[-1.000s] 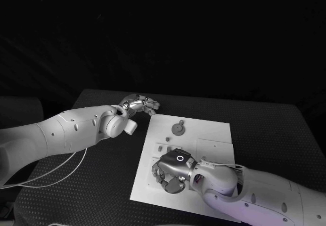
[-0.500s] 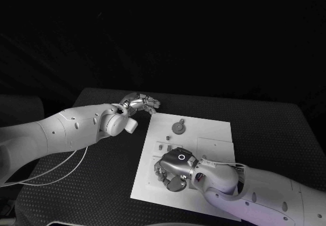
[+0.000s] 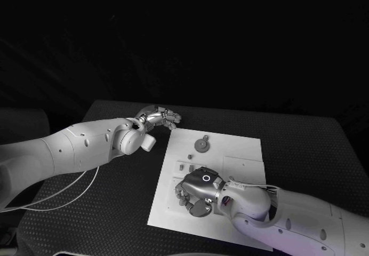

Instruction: Assemble the parts on the task board

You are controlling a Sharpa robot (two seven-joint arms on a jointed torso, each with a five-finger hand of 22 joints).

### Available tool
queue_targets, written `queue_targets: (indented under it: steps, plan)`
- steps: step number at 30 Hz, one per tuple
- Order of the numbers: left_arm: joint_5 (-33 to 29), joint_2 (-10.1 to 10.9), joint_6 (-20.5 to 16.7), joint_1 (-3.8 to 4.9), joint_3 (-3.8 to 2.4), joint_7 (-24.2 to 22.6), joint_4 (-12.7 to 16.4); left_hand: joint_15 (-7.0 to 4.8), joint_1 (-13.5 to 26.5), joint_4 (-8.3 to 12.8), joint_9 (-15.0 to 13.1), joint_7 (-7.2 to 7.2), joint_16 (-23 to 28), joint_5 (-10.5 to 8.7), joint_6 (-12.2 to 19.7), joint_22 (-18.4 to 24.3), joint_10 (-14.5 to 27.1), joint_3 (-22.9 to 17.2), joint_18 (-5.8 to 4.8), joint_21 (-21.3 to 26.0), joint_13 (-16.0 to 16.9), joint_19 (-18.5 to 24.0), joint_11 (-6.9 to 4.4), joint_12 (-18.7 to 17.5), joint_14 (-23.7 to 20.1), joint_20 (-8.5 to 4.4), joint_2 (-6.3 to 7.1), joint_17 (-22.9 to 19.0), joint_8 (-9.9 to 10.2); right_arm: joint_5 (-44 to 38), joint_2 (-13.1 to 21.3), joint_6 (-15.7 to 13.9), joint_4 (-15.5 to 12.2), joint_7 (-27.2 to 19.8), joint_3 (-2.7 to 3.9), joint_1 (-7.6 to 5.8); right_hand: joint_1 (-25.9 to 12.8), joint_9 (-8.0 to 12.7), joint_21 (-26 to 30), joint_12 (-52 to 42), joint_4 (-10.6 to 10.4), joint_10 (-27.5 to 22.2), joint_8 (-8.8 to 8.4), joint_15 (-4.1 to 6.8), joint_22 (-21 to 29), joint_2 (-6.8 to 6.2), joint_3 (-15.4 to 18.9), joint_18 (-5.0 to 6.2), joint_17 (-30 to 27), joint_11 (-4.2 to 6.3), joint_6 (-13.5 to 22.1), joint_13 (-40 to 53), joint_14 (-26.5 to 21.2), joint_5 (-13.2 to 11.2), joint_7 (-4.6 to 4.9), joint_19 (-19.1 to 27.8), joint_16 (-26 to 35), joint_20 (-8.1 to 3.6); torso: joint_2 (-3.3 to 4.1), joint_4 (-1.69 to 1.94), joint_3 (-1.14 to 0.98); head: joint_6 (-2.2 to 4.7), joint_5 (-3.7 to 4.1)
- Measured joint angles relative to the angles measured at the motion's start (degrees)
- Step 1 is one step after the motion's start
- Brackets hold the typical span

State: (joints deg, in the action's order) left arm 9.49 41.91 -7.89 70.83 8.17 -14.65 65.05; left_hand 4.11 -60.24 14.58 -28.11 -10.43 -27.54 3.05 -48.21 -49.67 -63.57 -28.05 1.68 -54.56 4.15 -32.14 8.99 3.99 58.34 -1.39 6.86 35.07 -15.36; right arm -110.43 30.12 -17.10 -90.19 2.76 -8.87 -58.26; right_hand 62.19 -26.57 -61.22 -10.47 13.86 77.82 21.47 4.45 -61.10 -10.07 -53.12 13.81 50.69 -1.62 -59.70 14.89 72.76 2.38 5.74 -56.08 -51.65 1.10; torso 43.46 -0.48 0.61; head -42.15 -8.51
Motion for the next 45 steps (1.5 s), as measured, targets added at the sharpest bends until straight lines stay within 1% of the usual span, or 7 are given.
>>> queue_targets:
  steps: [14,34,37,38,40,41,45]
  plan:
    - [-0.01,0.05,0.06,0.00,0.00,0.01,-0.02,0.00,0.00,0.00,0.05,0.00,0.00,0.00,0.00,0.01,0.00,0.00,-0.36,0.00,0.00,0.00,0.00,0.00,0.00,0.00,0.00,0.05,0.00,-0.53,0.77,-0.07,-0.50,0.30,-0.06,0.08,0.04,0.01,-0.23,-0.01,0.08,0.00,0.00,0.07,-0.04,0.04,0.09,0.00,0.05,0.00,-0.20,0.11,0.24,0.28,-0.19,0.00,0.00,0.01,-0.03,-0.01,0.01,0.14,0.13]
    - [-0.02,0.10,0.14,0.00,0.00,0.05,0.08,0.00,0.00,0.16,0.04,-0.20,0.22,0.00,0.20,0.01,0.00,0.16,-0.41,0.00,0.00,0.00,0.00,0.00,0.00,0.00,0.00,0.10,0.01,-0.70,-1.14,2.03,1.00,0.81,-0.16,0.02,0.04,0.01,-0.23,-0.11,-0.02,-0.01,0.00,0.05,-0.03,0.03,-0.01,0.00,0.16,-0.01,-0.35,0.30,0.24,0.28,-0.17,0.01,0.00,0.02,-0.02,0.01,0.05,0.19,0.44]
    - [-0.02,0.14,0.15,0.00,0.00,0.06,0.08,0.00,0.00,0.16,0.04,-0.20,0.22,0.00,0.20,0.01,0.00,0.16,-0.42,0.00,0.00,0.00,0.00,0.00,0.00,0.00,0.00,0.10,0.01,-0.66,-1.13,2.22,1.03,0.82,-0.16,-0.01,-0.59,-0.04,-0.23,0.52,-0.03,-0.76,0.00,-0.27,-0.02,-0.60,-0.02,0.00,0.17,-0.34,-0.30,0.31,-0.11,0.28,-0.12,0.47,0.06,0.23,-0.02,0.02,0.08,0.18,0.44]
    - [-0.02,0.14,0.15,0.00,0.00,0.06,0.08,0.00,0.00,0.16,0.05,-0.20,0.22,0.00,0.20,0.01,0.00,0.16,-0.42,0.00,0.00,0.00,0.00,0.00,0.00,0.00,0.00,0.10,0.01,-0.62,-1.12,2.25,1.03,0.82,-0.15,-0.01,-0.45,-0.16,-0.22,0.52,0.00,-0.95,0.06,-0.27,-0.02,-1.07,0.01,0.01,0.17,-0.53,-0.14,0.32,-0.11,0.28,0.03,0.64,0.24,0.22,-0.02,0.02,0.09,0.17,0.44]
    - [-0.02,0.16,0.16,0.00,0.00,0.07,0.10,0.00,0.00,0.16,0.09,-0.20,0.22,0.00,0.20,0.01,0.00,0.16,-0.43,0.00,0.00,0.00,0.00,0.00,0.00,0.00,0.00,0.10,0.01,-0.54,-1.03,2.33,1.09,0.83,-0.13,-0.05,-1.06,-1.77,-0.22,1.02,0.77,-1.53,0.30,-0.55,-0.03,-1.80,0.78,0.01,0.17,-0.80,0.33,0.32,-0.40,0.31,0.48,0.86,0.42,0.43,-0.02,0.02,0.09,0.15,0.42]
    - [-0.02,0.17,0.16,0.00,0.00,0.07,0.11,0.00,0.00,0.16,0.09,-0.20,0.22,0.00,0.20,0.01,0.00,0.16,-0.43,0.00,0.00,0.00,0.00,0.00,0.00,0.00,0.00,0.11,0.01,-0.50,-0.99,2.33,1.12,0.84,-0.12,-0.06,-1.34,-2.00,-0.22,1.07,1.11,-1.78,0.29,-0.56,-0.04,-2.09,1.12,0.01,0.17,-0.75,0.52,0.32,-0.40,0.55,0.63,0.95,0.44,0.51,-0.02,0.01,0.08,0.15,0.42]
    - [-0.02,0.32,0.17,0.00,0.00,0.07,0.13,0.00,0.00,0.16,0.09,-0.20,0.22,0.00,0.20,0.01,0.00,0.16,-0.45,0.00,0.00,0.00,0.00,0.00,0.00,0.00,0.00,0.15,0.01,-0.35,-0.79,2.37,1.34,1.00,-0.22,-0.02,-2.48,-1.44,-0.22,1.84,1.81,-2.66,-0.98,-0.89,-0.19,-3.22,3.77,0.36,0.16,-1.20,1.75,0.24,-0.74,1.35,1.03,1.26,0.51,0.82,-0.02,0.00,0.08,0.10,0.41]
